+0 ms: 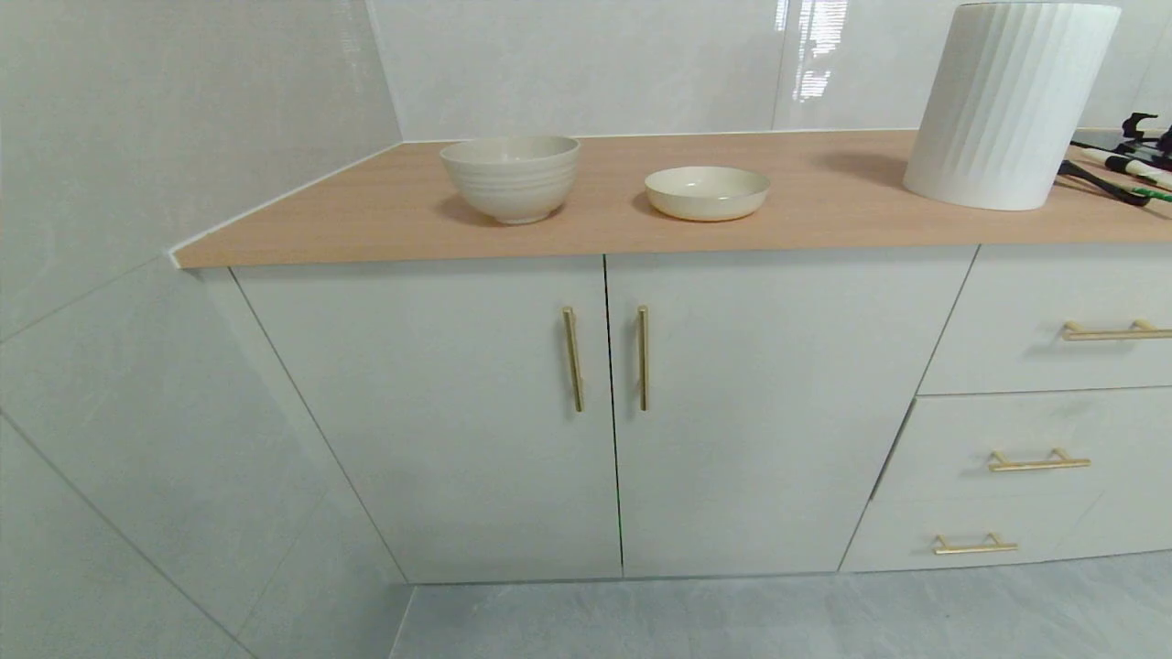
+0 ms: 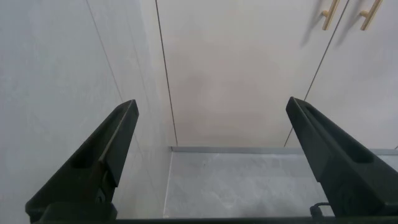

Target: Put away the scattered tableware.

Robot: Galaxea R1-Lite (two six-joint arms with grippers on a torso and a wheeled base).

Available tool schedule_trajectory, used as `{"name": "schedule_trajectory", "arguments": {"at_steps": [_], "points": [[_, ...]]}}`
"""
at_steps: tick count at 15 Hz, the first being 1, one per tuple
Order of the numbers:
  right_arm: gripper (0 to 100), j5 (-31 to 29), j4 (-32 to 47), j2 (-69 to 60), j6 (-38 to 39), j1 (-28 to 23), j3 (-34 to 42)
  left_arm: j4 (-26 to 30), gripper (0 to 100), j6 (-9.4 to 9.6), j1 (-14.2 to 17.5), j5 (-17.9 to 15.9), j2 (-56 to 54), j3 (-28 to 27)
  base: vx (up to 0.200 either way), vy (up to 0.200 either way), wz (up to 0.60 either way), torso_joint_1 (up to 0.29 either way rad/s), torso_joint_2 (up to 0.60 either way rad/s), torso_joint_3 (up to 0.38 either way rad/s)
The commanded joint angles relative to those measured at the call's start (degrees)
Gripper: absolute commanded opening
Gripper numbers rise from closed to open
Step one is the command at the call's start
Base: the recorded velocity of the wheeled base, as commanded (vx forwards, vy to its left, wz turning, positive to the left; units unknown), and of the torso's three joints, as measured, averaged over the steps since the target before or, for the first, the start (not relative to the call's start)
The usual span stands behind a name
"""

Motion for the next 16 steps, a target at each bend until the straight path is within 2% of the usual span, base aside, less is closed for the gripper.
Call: {"name": "schedule_trajectory", "arguments": {"at_steps": [1,3,4,5,7,10,11,13,14,16], "points": [[100,0.00,-0.02,-0.02,-0.01,0.00,0.00,-0.06,100,-0.04,0.02,0.03,-0.01,0.01,0.000,0.000,0.00,0.000,0.00,0.000],[100,0.18,-0.37,-0.02,0.17,0.00,-0.62,0.02,100,0.04,0.02,0.03,-0.01,0.01,0.000,0.000,0.00,0.000,0.00,0.000],[100,2.38,-1.60,0.15,1.66,0.18,-5.89,-0.06,100,-0.04,0.02,0.03,-0.01,0.01,0.000,0.000,0.00,0.000,0.00,0.000],[100,6.95,-0.20,1.47,4.82,0.70,-11.34,0.02,100,-0.04,0.02,0.03,-0.01,0.01,0.000,0.000,0.00,0.000,0.00,0.000],[100,18.99,5.96,9.73,4.91,1.32,-17.75,0.02,100,-0.04,0.02,0.03,-0.01,0.01,0.000,0.000,0.00,0.000,0.00,0.000],[100,32.00,6.13,33.38,2.28,1.85,-24.87,0.02,100,0.04,0.02,0.03,-0.01,0.01,0.000,0.000,0.00,0.000,0.00,0.000],[100,33.75,5.34,40.50,2.10,4.48,-28.04,0.02,100,0.04,0.02,0.03,-0.01,0.01,0.000,0.000,0.00,0.000,0.00,0.000],[100,33.58,0.60,53.50,2.63,14.33,-32.87,0.02,100,-0.04,0.02,0.03,-0.01,0.01,0.000,0.000,0.00,0.000,0.00,0.000],[100,33.49,-2.04,57.19,2.63,15.91,-33.49,-0.06,100,0.04,0.02,-0.05,-0.01,0.01,0.000,0.000,0.00,0.000,0.00,0.000],[100,33.40,-14.26,69.50,2.72,21.36,-34.63,0.02,100,0.04,0.02,-0.05,-0.01,0.01,0.000,0.000,0.00,0.000,0.00,0.000]]}}
